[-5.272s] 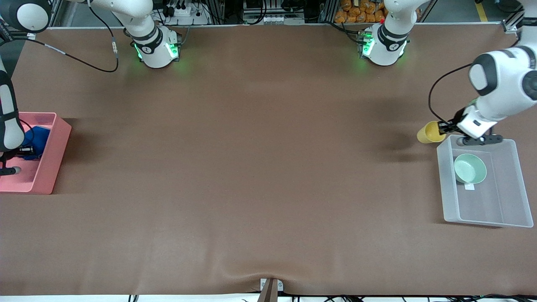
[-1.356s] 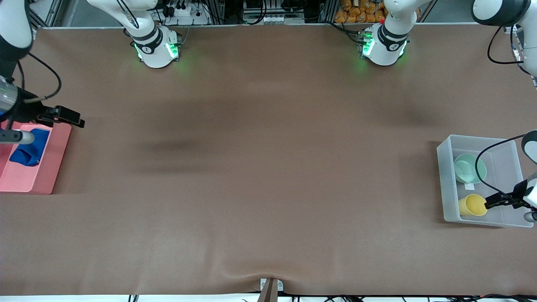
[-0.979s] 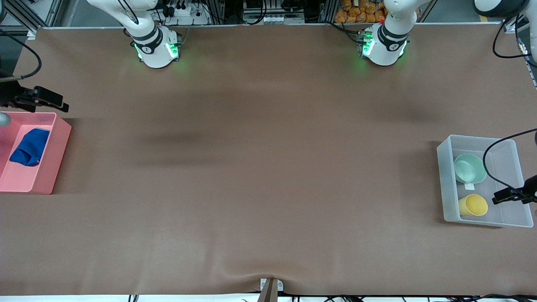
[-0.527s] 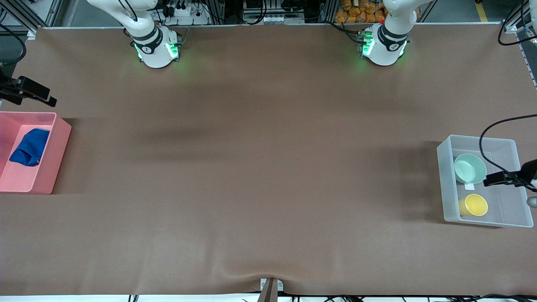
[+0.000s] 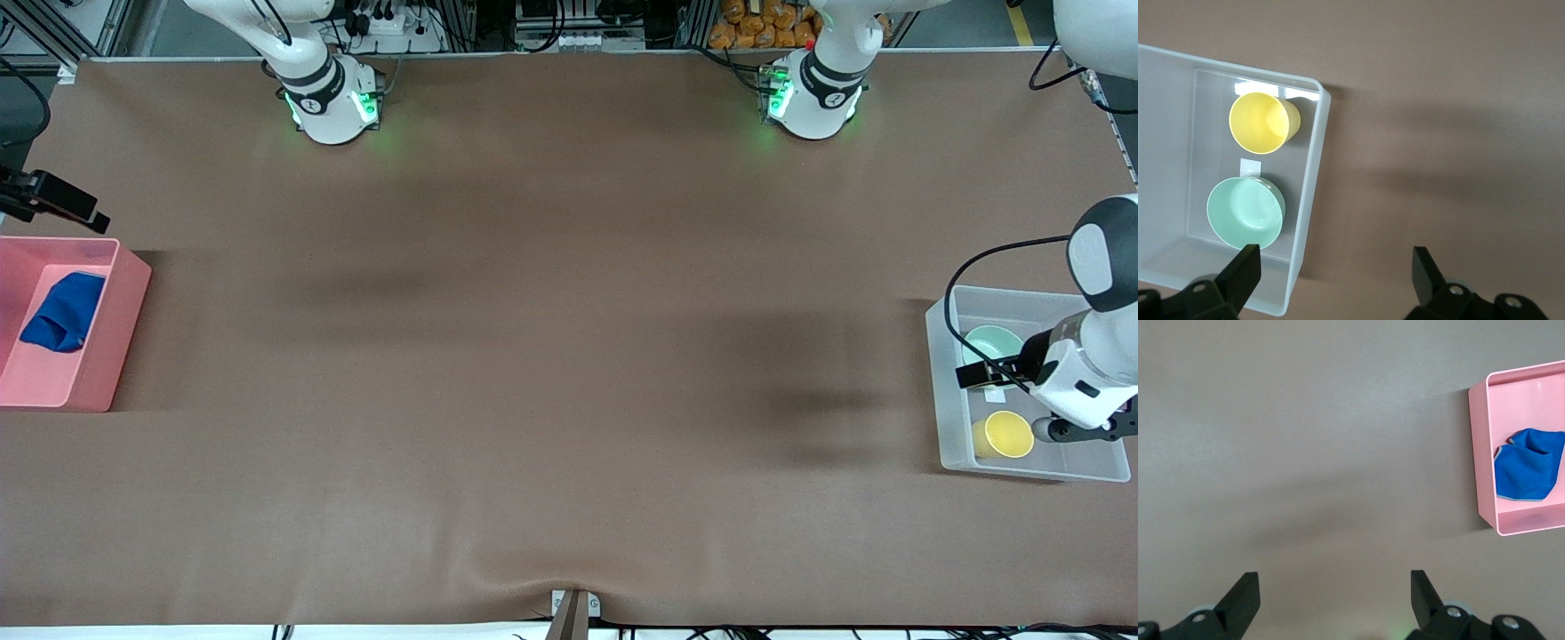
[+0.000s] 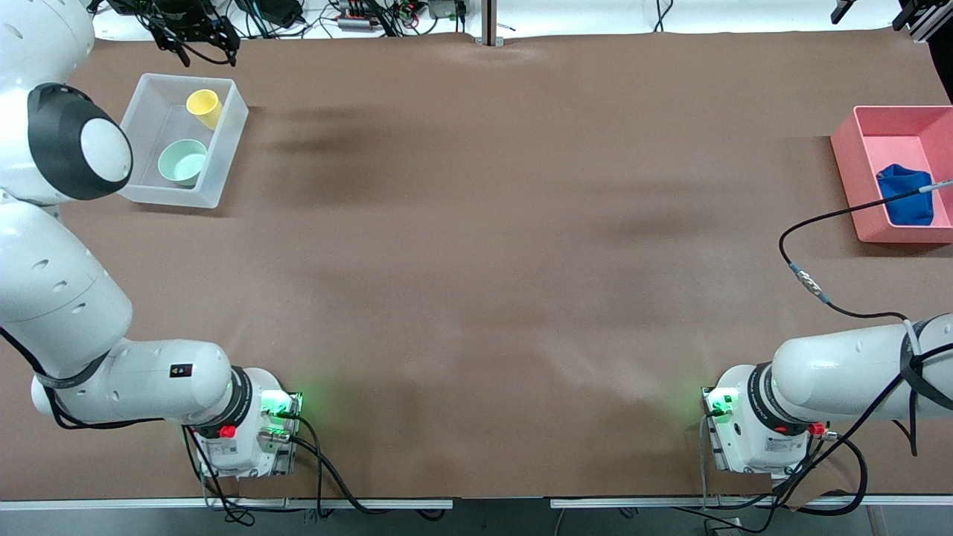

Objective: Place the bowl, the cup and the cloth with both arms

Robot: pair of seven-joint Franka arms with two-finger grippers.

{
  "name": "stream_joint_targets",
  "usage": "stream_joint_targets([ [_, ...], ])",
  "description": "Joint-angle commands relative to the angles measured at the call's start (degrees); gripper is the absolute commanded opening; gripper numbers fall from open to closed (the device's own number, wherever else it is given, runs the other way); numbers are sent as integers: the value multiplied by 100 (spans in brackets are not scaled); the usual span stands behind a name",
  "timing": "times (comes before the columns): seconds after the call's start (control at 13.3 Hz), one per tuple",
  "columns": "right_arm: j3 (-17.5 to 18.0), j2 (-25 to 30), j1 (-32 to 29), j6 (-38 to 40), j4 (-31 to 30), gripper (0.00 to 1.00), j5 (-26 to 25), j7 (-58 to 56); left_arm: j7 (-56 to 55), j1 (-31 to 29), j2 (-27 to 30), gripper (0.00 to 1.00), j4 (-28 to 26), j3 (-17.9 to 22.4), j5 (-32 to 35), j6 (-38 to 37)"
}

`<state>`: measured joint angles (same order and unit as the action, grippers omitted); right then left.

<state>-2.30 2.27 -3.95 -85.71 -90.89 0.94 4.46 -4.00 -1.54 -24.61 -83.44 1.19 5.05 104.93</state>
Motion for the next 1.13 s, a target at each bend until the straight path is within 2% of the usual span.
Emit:
stream_joint_targets([
  [0.0,71,45,-45,-24,-52,100,-76,-162,-75,286,420,100,-198,250,14,-192],
  [0.23,63,36,-45,-51,-87,100,-76,-341,39,303,973,100,-478,241,-311,-473],
  [0.68,63,54,-45,-24,-113,100,-76,-349,338,391,2379,100,-1665,188,-487,-491],
  [0.9,71,45,-45,45,-61,100,-76,-349,461,391,2645,100,-1737,179,-487,-824],
  [1.05,63,19,-54,247,140,100,-76,-315,514,400,2488,100,-1344,223,-513,-790],
])
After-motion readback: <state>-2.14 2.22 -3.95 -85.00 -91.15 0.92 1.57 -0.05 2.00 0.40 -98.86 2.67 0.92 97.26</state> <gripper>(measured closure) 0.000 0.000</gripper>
